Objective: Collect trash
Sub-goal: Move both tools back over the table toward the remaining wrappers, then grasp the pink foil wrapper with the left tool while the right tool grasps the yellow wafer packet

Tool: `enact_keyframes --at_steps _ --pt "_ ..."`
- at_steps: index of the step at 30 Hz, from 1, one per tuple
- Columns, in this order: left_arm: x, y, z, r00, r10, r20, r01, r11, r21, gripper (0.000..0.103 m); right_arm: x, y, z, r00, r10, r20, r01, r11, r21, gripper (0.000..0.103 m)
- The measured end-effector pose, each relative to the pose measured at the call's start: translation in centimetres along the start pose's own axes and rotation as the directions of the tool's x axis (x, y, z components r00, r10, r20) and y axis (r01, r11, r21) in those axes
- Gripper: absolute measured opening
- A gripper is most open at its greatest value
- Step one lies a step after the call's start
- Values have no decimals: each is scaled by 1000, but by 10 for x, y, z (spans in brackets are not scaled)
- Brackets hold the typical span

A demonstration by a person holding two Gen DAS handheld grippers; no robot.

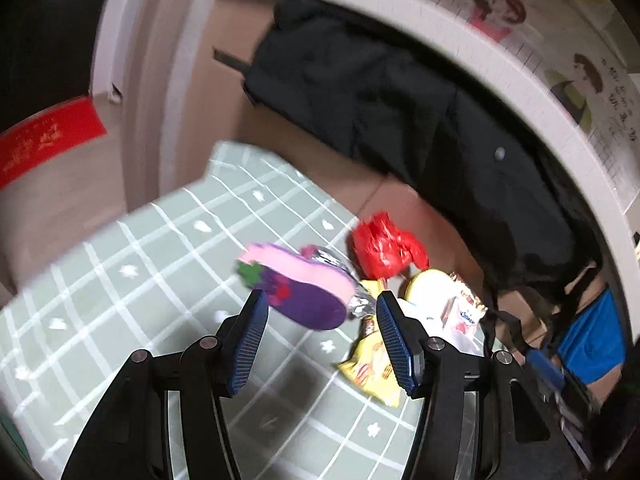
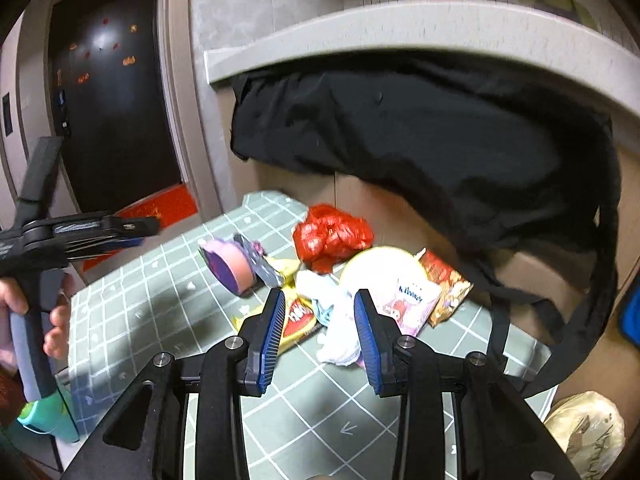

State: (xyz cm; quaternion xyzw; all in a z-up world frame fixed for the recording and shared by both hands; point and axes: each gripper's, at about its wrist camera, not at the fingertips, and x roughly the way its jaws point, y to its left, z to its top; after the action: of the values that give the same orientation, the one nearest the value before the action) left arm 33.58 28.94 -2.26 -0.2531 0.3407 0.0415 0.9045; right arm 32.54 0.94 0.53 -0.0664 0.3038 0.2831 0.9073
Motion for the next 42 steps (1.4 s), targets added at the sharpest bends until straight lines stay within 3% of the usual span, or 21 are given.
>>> enact_keyframes --at_steps 3,5,8,9,11,13,18,24,30,31,33,36,40,42 --pt "30 -25 5 994 95 56 -99 992 78 57 7 -10 -8 1000 -11 -27 11 1000 22 34" --pt "51 -36 9 982 162 98 -176 971 160 57 10 -21 -13 999 1 -46 1 999 52 34" --pt "70 -29 6 977 199 82 -212 954 210 57 13 -30 -18 998 6 -66 -1 998 67 34" --pt "74 -22 2 977 204 64 -213 954 210 57 14 -32 -18 998 8 -68 -4 998 66 34" --pt "69 -8 -6 989 131 64 -141 973 181 59 19 -31 -17 997 19 -76 -14 998 63 34" --pt "56 -1 -16 990 111 83 -126 970 205 60 27 -29 -15 994 50 -96 -42 996 77 34" --pt "28 18 -31 990 125 69 -138 960 245 60 59 -5 -16 979 132 -155 -121 990 78 34" --pt "11 58 -37 999 42 -32 -38 993 109 60 111 10 -21 972 86 -220 -61 991 120 34" --pt "9 77 -41 999 4 -52 -5 1000 -10 60 147 9 -26 955 113 -275 -59 979 197 34" --pt "10 79 -41 998 -17 -64 14 999 -42 60 147 9 -28 952 138 -275 -82 975 207 34" --pt "15 80 -41 996 -39 -81 33 996 -77 60 142 12 -30 945 173 -277 -122 974 191 21" --pt "17 81 -39 999 0 -44 -5 993 -115 60 123 13 -34 944 177 -279 -144 980 135 15" --pt "26 83 -29 999 43 -15 -45 988 -146 60 93 3 -47 941 154 -300 -132 987 93 13" --pt "33 78 -18 999 39 -4 -40 992 -118 59 77 -7 -56 942 136 -306 -114 990 88 13"
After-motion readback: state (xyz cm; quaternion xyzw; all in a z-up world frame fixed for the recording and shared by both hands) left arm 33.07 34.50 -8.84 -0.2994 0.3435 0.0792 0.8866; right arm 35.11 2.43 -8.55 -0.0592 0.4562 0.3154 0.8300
